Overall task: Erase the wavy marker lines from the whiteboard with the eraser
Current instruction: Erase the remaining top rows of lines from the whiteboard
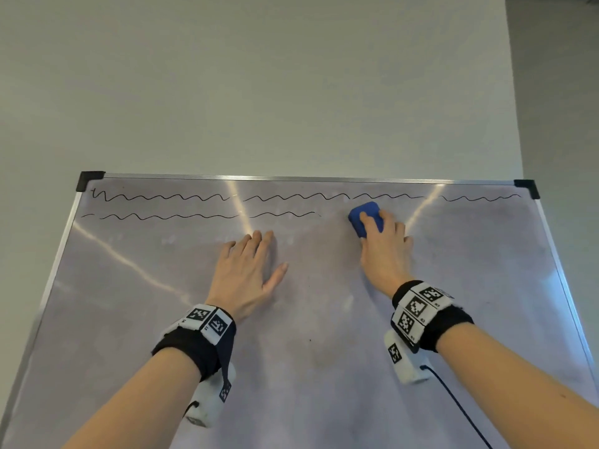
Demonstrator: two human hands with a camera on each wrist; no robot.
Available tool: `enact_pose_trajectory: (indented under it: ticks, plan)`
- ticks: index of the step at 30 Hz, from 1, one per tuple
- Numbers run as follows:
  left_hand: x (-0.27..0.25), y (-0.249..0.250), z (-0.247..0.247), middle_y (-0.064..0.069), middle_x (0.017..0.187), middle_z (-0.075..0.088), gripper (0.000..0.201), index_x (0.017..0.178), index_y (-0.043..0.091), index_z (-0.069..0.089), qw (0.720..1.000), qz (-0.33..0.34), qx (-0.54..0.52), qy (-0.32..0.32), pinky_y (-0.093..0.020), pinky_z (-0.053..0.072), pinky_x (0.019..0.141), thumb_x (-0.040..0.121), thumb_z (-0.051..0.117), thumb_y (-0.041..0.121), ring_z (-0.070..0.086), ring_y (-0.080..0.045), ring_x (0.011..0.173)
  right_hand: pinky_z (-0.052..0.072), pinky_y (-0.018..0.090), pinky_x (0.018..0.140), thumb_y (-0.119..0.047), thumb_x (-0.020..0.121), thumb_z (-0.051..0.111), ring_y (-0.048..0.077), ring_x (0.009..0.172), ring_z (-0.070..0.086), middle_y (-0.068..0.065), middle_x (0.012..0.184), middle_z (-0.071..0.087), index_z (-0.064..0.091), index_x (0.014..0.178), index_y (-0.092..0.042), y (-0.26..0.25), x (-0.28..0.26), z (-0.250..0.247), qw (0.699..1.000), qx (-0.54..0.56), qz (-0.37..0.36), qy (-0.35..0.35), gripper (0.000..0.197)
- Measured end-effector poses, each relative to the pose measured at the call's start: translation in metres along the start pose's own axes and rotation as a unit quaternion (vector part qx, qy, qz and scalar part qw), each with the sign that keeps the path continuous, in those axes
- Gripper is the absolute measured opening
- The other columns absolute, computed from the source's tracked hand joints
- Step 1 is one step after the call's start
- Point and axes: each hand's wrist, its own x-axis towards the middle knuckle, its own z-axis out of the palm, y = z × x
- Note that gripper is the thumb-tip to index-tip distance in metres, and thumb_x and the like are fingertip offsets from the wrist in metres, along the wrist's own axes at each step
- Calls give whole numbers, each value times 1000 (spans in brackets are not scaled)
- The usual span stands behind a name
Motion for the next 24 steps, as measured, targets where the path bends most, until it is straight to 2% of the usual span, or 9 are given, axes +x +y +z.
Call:
enact_pose_trajectory:
  ticks: [3,7,9,11,14,17,20,22,24]
  plan:
    - [1,2,1,-12,117,65,69,133,6,55,1000,-10,-15,5,-36,29,90,93,29,56,63,-29,105,28,38,76,-10,90,48,33,111,37,14,144,26,27,142,-22,-30,1,1,999,7,31,16,57]
    - [-1,-10,4,-9,130,61,70,139,8,49,999,8,-31,4,-38,30,98,94,26,57,58,-25,116,36,41,81,-11,83,58,34,112,42,14,144,31,33,142,-23,-80,-20,12,996,6,-90,-14,65]
    - [-3,-19,3,-8,137,55,70,143,10,44,999,24,-45,-14,-41,31,104,95,23,56,53,-24,124,42,41,72,-11,72,72,35,100,51,15,135,45,48,132,-22,-74,-28,9,991,21,-133,-18,65]
    - [-6,-33,0,-9,143,50,69,146,12,41,998,29,-52,-19,-45,32,108,95,22,55,47,-26,131,45,41,67,-11,69,77,37,92,55,17,127,52,54,125,-19,-51,-29,10,989,24,-147,-7,62]
    - [-15,-63,0,-15,144,48,67,144,9,43,999,4,-37,-8,-49,35,106,95,25,50,46,-36,131,41,48,81,-14,87,60,39,108,45,18,137,40,44,136,-18,-22,-15,3,999,36,-28,2,52]
    - [-22,-82,3,-19,137,53,67,139,5,47,1000,0,-19,3,-44,28,105,93,29,49,52,-39,121,35,45,90,-18,94,47,35,116,36,15,143,27,30,142,-20,-47,0,4,998,27,62,16,51]
    - [-18,-78,5,-17,126,60,68,136,4,51,1000,-3,-10,11,-43,28,102,92,31,52,57,-36,112,35,42,88,-16,92,49,33,117,37,13,145,26,26,144,-24,-107,-7,14,1000,21,-2,7,57]
    - [-14,-76,3,-16,119,63,68,134,4,52,1000,-12,-14,17,-42,31,97,92,32,52,59,-34,105,39,43,82,-13,83,62,35,111,43,14,142,34,36,141,-23,-129,-23,22,998,16,-55,-6,64]
    - [-14,-79,0,-15,116,64,68,134,3,53,1000,-2,-15,20,-41,31,94,92,31,52,61,-33,103,44,42,72,-11,68,76,36,97,54,16,132,48,49,130,-21,-123,-36,22,995,28,-99,-1,68]
